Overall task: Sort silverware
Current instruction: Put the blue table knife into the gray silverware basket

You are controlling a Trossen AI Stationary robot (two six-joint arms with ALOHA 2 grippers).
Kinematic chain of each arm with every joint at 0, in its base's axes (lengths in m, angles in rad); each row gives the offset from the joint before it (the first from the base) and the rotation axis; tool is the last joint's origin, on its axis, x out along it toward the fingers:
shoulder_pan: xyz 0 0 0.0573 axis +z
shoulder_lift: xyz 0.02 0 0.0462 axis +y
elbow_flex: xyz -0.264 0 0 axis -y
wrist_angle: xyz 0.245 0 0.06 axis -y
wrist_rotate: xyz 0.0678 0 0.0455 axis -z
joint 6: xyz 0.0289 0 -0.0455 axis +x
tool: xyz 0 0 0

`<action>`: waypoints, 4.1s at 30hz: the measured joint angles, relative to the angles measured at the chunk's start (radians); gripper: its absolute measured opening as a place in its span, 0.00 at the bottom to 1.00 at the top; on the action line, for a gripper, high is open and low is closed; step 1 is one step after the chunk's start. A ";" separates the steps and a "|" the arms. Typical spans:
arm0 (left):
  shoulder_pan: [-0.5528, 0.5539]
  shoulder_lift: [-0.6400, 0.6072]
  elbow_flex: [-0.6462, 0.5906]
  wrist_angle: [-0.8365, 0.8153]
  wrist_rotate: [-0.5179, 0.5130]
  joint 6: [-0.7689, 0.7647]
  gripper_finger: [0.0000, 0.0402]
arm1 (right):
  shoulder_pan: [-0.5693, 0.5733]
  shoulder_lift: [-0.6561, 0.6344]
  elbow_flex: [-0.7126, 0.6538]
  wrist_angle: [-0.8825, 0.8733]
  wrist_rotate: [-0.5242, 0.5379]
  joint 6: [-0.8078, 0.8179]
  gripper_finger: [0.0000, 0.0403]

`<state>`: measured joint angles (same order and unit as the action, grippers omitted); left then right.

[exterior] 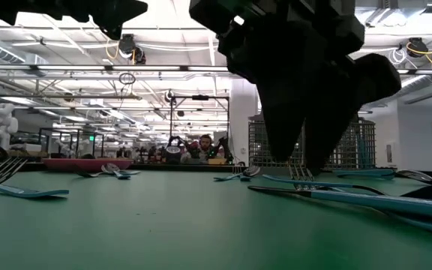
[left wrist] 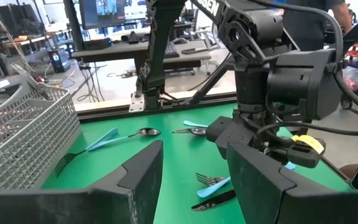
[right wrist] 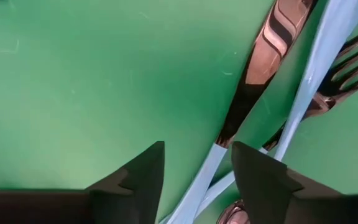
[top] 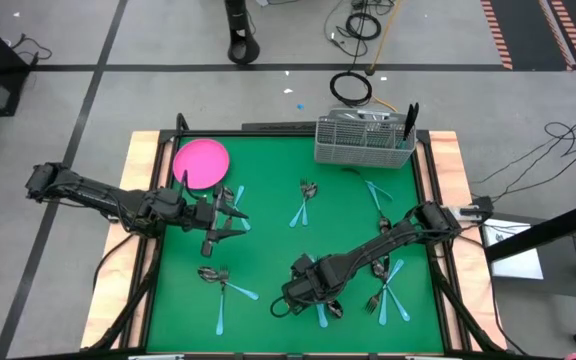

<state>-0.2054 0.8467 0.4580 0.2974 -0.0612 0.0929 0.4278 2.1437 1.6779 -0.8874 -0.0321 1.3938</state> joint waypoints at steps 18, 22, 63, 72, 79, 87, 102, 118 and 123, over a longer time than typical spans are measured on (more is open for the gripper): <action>0.000 0.000 0.000 0.000 0.000 -0.001 0.45 | 0.007 0.020 0.000 -0.016 0.009 0.027 0.40; 0.000 0.000 0.000 0.000 0.000 0.000 0.45 | 0.013 0.051 0.000 -0.017 0.001 0.027 0.40; 0.000 -0.018 -0.001 -0.096 0.000 -0.009 0.45 | 0.017 -0.338 0.000 -0.233 0.673 -0.112 0.01; 0.000 -0.139 -0.001 -0.186 -0.082 -0.008 0.45 | -0.082 -0.530 -0.042 -0.565 1.049 -0.071 0.00; 0.001 -0.218 -0.018 -0.288 -0.219 -0.005 0.45 | -0.248 -0.772 -0.335 -0.429 1.175 -0.093 0.00; 0.051 -0.225 -0.048 -0.288 -0.258 0.001 0.45 | -0.454 -1.005 -0.724 -0.108 1.400 -0.163 0.00; 0.267 -0.224 -0.105 -0.225 -0.141 -0.006 0.45 | -0.944 -1.079 -0.971 0.571 1.252 -0.856 0.00; 0.293 -0.224 -0.105 -0.224 -0.089 -0.008 0.45 | -1.084 -1.074 -1.166 0.910 1.061 -0.990 0.01; 0.293 -0.224 -0.105 -0.215 -0.080 -0.008 0.45 | -1.073 -1.074 -1.167 0.913 1.007 -0.955 0.07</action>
<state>0.0872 0.6231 0.3531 0.0820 -0.1415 0.0849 -0.6457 1.0698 0.5114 0.0258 0.9751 0.4391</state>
